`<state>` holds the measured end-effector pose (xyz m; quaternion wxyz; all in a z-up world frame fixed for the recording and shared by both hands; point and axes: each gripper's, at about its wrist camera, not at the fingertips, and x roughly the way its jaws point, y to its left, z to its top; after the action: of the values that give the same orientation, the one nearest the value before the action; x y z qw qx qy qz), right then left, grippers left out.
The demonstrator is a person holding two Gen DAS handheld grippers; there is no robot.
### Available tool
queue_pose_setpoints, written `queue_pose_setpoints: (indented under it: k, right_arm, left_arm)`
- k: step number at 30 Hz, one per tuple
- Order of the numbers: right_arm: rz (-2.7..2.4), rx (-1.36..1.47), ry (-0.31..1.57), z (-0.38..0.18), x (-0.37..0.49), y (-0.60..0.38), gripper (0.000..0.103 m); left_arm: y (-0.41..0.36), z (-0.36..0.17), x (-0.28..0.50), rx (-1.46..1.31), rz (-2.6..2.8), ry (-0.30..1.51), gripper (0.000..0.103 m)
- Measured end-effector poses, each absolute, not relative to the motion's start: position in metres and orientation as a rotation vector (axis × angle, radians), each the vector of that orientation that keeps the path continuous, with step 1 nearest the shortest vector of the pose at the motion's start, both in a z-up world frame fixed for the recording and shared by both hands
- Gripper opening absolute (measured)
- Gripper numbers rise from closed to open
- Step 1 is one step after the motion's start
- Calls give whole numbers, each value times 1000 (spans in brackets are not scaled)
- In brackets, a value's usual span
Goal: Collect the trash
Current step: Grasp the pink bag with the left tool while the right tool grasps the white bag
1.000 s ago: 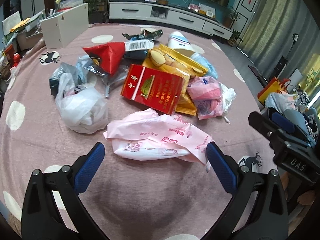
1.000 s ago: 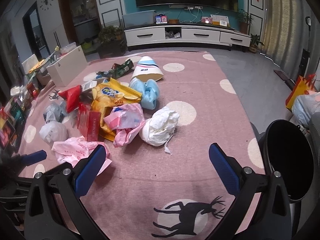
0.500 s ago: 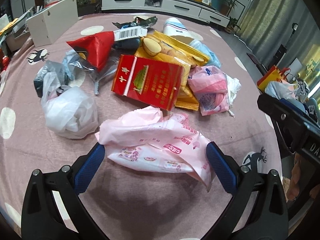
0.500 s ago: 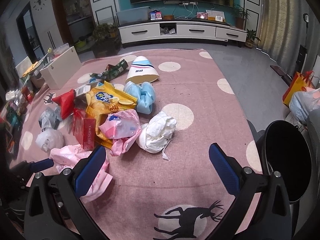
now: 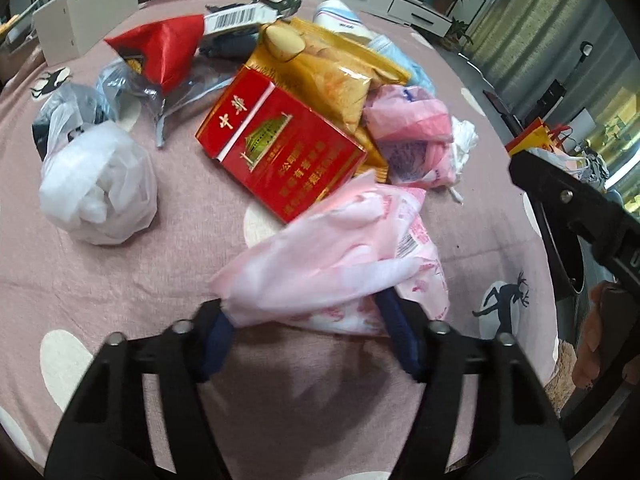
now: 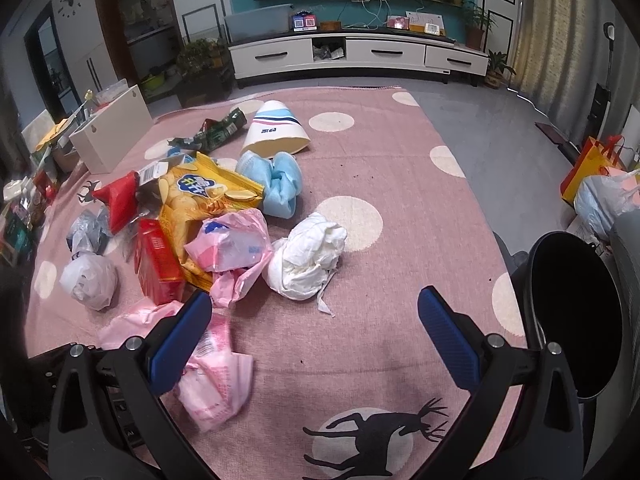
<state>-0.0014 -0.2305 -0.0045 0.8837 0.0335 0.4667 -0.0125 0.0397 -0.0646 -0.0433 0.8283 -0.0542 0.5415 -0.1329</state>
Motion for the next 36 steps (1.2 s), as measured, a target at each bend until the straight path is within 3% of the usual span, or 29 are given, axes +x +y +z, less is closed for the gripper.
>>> queue_pose_setpoints:
  k: [7,20,30,34,36]
  right_arm:
    - [-29,97,985,-7,1,-239,100]
    - [37,177,1075,-22,49,-247,99]
    - [83,257,1184,-60,77,-249,45]
    - [97,233,1161,-55,71,-248,32]
    - [102,245,1146,-51,66,-254,31]
  left_arm:
    - [-62,-37,36,-161,-306,1131,19]
    - [-48,-3,23,-221,-294,1049,13]
    - [-48,-1,14,-245,-278,1036,13]
    - [-51,4,13,-250,-276,1021,13]
    - [-54,9,11,-250,-277,1010,13]
